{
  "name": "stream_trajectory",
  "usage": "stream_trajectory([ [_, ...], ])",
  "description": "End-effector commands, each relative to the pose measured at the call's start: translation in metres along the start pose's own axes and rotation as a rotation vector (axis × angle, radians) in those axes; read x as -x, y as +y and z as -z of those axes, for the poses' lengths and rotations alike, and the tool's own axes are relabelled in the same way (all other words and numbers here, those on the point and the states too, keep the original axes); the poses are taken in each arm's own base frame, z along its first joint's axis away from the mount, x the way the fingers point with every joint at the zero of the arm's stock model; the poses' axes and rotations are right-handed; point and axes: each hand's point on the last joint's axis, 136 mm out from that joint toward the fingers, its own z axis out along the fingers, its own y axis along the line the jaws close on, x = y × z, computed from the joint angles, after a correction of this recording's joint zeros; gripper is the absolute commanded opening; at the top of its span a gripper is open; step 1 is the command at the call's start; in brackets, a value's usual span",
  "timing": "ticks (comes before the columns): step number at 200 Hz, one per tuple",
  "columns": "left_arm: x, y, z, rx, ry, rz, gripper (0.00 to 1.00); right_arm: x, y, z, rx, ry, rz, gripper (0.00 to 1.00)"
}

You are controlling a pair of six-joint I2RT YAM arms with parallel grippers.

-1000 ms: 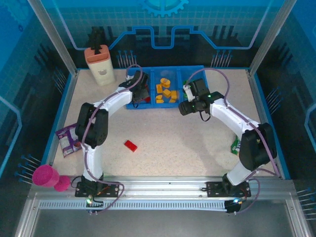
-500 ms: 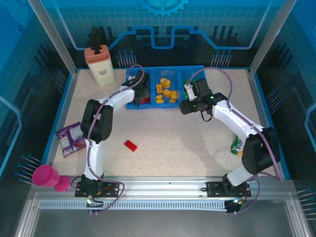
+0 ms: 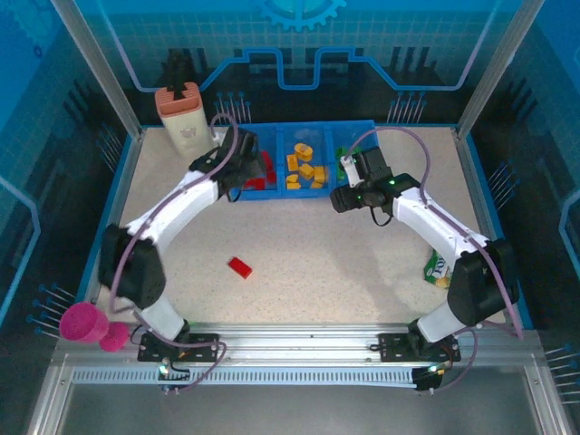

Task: Sort the legos into containers by color
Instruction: Place the lego in the container, then pick up the lego from the middle-left of the table.

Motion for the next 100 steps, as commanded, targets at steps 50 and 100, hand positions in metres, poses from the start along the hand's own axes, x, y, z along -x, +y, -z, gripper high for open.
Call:
stream_trajectory([
  [50,-0.175,0.117,0.069,0.274,0.265,0.294,0.63,0.022,0.008,0.003,0.039,-0.067,0.009,0.75],
  [100,-0.216,0.115,0.051,0.245,0.379,0.33,0.64,0.023,0.019,0.0,0.064,-0.069,0.018,0.76],
])
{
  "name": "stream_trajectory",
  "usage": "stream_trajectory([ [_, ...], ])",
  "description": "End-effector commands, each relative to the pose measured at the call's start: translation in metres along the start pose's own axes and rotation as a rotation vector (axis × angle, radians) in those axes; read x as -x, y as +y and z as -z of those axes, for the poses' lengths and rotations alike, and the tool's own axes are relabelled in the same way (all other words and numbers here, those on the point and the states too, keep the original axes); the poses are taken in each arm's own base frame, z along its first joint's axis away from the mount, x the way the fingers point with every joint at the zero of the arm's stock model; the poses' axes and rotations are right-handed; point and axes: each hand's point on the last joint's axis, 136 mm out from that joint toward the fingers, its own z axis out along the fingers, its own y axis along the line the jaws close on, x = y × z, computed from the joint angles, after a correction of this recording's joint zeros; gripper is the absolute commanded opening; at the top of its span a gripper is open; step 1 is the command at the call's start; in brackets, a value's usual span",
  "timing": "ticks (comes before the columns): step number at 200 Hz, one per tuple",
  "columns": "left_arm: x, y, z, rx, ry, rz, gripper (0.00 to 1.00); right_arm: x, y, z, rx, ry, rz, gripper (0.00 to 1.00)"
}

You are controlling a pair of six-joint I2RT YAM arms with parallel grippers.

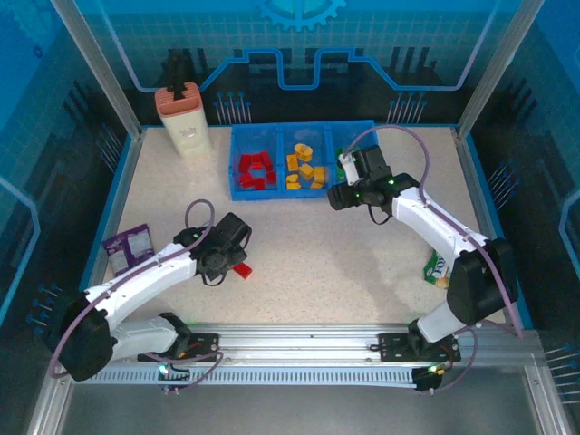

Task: Sort the legos into containers by color
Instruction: Pick up the lego from the middle-left of the table.

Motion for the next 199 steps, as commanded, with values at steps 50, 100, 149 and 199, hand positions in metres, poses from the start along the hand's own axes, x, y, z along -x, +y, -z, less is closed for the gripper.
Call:
stream_trajectory([
  [50,-0.026,-0.023,-0.039,-0.03,0.096,0.059,0.64,0.012,0.014,0.003,0.022,-0.029,0.028,0.76],
  [100,-0.037,-0.019,-0.057,0.008,0.13,0.063,0.64,0.007,0.01,-0.001,-0.003,-0.005,0.039,0.76],
  [149,-0.047,-0.014,-0.076,0.039,0.163,0.05,0.49,0.004,0.007,-0.006,-0.019,0.008,0.043,0.76],
  [199,-0.045,-0.029,-0.082,0.022,0.177,0.014,0.28,0.003,0.004,-0.005,-0.032,0.011,0.048,0.76],
])
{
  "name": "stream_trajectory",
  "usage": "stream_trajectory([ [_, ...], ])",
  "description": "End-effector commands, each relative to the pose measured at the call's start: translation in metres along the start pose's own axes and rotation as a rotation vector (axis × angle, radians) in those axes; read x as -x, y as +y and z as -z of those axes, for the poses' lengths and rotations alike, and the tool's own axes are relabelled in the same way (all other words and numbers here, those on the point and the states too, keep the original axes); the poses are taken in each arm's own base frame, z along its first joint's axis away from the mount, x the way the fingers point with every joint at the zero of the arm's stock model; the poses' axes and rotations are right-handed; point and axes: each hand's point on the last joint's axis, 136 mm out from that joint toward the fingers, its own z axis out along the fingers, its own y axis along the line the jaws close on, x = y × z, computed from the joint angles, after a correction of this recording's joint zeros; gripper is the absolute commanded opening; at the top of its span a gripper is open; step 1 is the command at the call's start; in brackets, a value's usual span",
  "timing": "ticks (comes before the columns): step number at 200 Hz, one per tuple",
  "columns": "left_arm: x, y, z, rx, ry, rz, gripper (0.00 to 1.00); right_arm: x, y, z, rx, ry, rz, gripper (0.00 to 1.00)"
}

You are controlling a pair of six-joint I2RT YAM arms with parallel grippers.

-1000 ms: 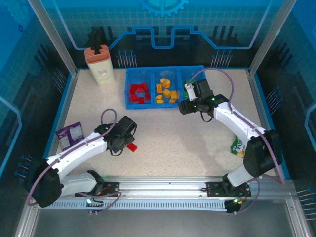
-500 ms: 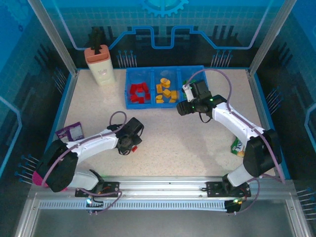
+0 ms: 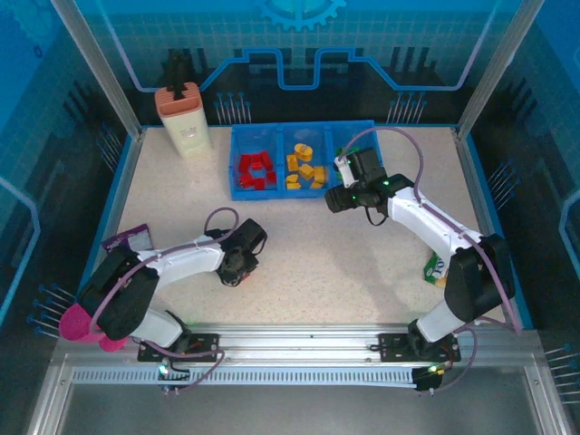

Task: Sort the legos into containers by color
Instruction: Pick up the lego from the middle-left of the table, then place the lego in the container.

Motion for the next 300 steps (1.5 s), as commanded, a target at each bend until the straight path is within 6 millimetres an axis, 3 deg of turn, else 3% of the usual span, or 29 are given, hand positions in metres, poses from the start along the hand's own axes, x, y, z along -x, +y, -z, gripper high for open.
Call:
stream_trajectory([
  [1,-0.007,-0.019,-0.014,-0.057,0.047,-0.027,0.27,0.007,0.001,0.002,-0.011,-0.011,0.023,0.76],
  [17,0.0,-0.029,-0.008,-0.072,0.045,-0.084,0.22,0.004,0.0,0.002,-0.016,-0.01,0.021,0.76],
  [39,0.023,-0.069,0.016,-0.12,-0.029,-0.274,0.21,0.0,-0.002,0.002,-0.016,-0.014,0.006,0.77],
  [69,0.072,-0.116,0.059,-0.112,-0.221,-0.485,0.2,-0.002,-0.002,0.001,-0.014,-0.009,-0.006,0.77],
  [105,0.129,-0.176,0.093,-0.204,-0.358,-0.532,0.19,0.0,-0.003,0.002,-0.013,-0.018,-0.007,0.77],
  [128,0.161,-0.205,0.089,-0.214,-0.392,-0.536,0.18,0.002,-0.003,0.001,-0.009,-0.016,-0.006,0.79],
  [161,0.198,-0.228,0.068,-0.226,-0.381,-0.5,0.18,0.005,-0.006,0.008,-0.022,-0.023,-0.003,1.0],
  [191,0.225,-0.24,0.049,-0.229,-0.367,-0.476,0.18,0.007,-0.01,0.016,-0.035,-0.043,-0.01,1.0],
  [238,0.254,-0.263,0.029,-0.237,-0.362,-0.458,0.19,0.006,-0.013,0.017,-0.042,-0.032,-0.008,1.0],
  [300,0.274,-0.262,0.017,-0.238,-0.363,-0.412,0.39,0.006,-0.021,0.023,-0.086,-0.028,-0.018,1.0],
])
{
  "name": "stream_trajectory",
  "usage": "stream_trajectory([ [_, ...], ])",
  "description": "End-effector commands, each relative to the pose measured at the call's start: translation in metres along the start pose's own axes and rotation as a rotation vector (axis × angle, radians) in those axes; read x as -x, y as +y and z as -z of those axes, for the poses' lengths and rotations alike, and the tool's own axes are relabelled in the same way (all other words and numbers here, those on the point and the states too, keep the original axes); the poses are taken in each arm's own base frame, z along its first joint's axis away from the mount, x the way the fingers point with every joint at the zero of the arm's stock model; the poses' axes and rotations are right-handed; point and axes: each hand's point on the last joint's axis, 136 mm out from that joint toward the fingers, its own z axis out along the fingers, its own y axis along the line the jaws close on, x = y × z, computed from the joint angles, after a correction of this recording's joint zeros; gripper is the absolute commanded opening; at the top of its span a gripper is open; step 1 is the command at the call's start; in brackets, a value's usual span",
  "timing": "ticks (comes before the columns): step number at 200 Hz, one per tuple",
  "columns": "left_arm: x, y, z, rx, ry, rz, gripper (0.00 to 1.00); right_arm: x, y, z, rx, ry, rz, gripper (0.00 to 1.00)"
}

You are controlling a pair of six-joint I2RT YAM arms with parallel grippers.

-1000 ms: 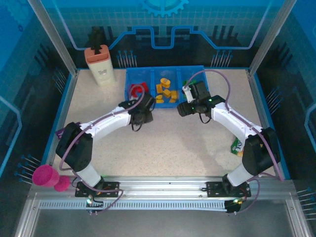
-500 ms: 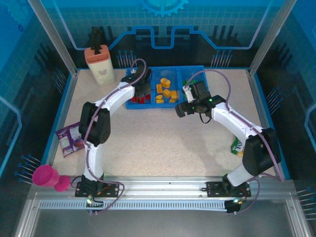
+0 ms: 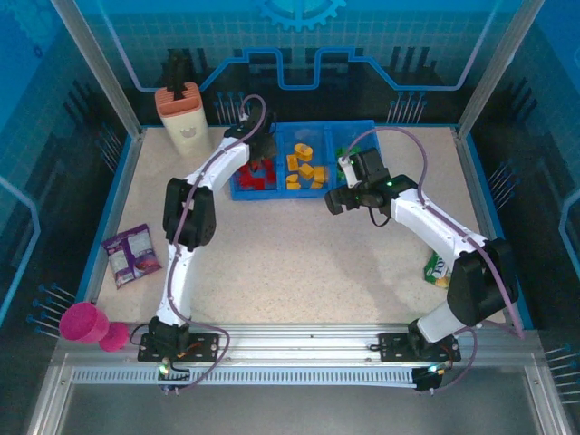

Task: Sort the legos into containers by color
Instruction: Place the lego in the container.

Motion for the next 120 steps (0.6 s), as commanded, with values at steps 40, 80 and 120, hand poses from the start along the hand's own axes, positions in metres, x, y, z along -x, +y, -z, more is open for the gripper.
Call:
stream_trajectory([
  [40,0.007,0.005,-0.003,-0.027,0.012,0.016,0.51,0.013,-0.013,0.02,-0.045,-0.036,-0.015,1.0],
  [80,0.028,-0.002,0.029,-0.066,-0.042,-0.003,0.61,0.017,-0.019,0.029,-0.076,-0.053,-0.012,1.0],
  [120,0.057,0.006,0.125,-0.128,-0.221,-0.135,0.9,0.017,-0.036,0.036,-0.161,-0.086,0.0,1.0],
])
